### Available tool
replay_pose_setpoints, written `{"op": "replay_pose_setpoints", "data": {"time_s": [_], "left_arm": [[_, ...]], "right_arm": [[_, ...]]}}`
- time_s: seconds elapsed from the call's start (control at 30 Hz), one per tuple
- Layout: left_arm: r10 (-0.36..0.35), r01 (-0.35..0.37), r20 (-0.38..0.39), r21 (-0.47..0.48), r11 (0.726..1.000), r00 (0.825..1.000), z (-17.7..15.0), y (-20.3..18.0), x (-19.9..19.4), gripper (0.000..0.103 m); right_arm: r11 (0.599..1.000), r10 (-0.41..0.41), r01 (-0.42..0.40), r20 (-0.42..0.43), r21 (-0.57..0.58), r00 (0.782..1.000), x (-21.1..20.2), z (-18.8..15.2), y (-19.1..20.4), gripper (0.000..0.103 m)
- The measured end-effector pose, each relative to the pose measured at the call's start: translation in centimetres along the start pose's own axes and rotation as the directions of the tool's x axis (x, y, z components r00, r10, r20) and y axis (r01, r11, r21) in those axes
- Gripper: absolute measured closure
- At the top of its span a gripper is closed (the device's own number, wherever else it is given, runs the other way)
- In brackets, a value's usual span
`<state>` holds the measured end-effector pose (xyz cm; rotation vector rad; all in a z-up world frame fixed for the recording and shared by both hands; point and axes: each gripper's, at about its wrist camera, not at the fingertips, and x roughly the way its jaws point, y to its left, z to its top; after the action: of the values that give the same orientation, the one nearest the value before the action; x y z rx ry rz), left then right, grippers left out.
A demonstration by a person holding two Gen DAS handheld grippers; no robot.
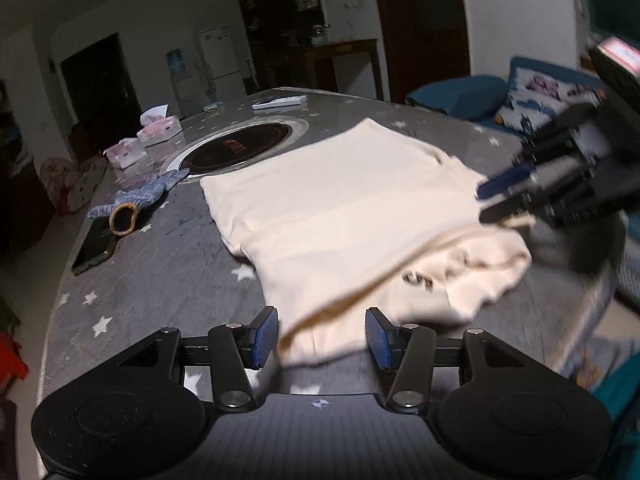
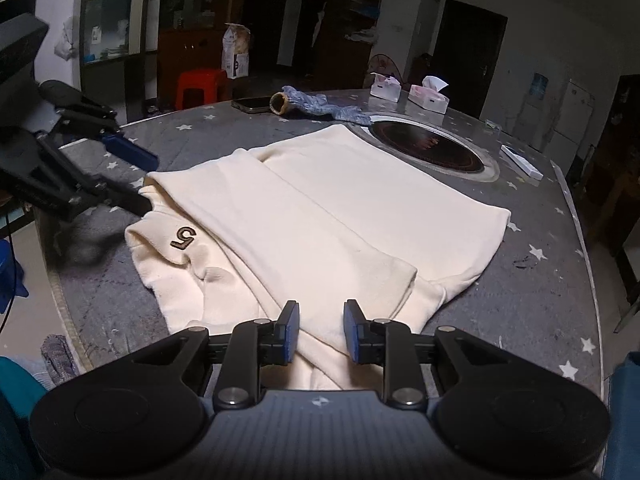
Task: Fold clothes
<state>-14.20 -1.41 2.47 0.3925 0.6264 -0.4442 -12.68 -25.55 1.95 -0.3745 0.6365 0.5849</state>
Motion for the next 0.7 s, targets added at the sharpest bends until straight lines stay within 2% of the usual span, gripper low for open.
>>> {"op": "replay_pose_setpoints", "data": {"time_s": [0.17,0.27,0.5,0.7], "left_arm": [[0.001,-0.002,0.007,0.121,0.993,1.000,-0.7,-2.1,0.0,0.049],[0.013,-0.021,0.042,0.198,0.980,0.999,-0.7,-3.4,0.3,0.049],[0.008,-0.029,0.079,0.265,0.964,0.997,-0.4,-4.6,1.0,0.049],[0.020,-0.054,0.108,0.325,0.944,0.994,-0.5,-5.1,1.4,0.049]], "right_arm": [[1.000,0.004,-0.004,-0.004,0.010,1.000,0.0,-0.3,0.0,0.079],[1.000,0.011,-0.011,-0.012,0.004,1.000,0.0,0.2,0.0,0.079],[0.998,0.056,-0.055,0.051,-0.013,0.997,0.9,2.4,1.0,0.079],[0.996,0.087,-0.087,0.035,-0.019,0.996,2.6,2.5,1.8,0.079]]}}
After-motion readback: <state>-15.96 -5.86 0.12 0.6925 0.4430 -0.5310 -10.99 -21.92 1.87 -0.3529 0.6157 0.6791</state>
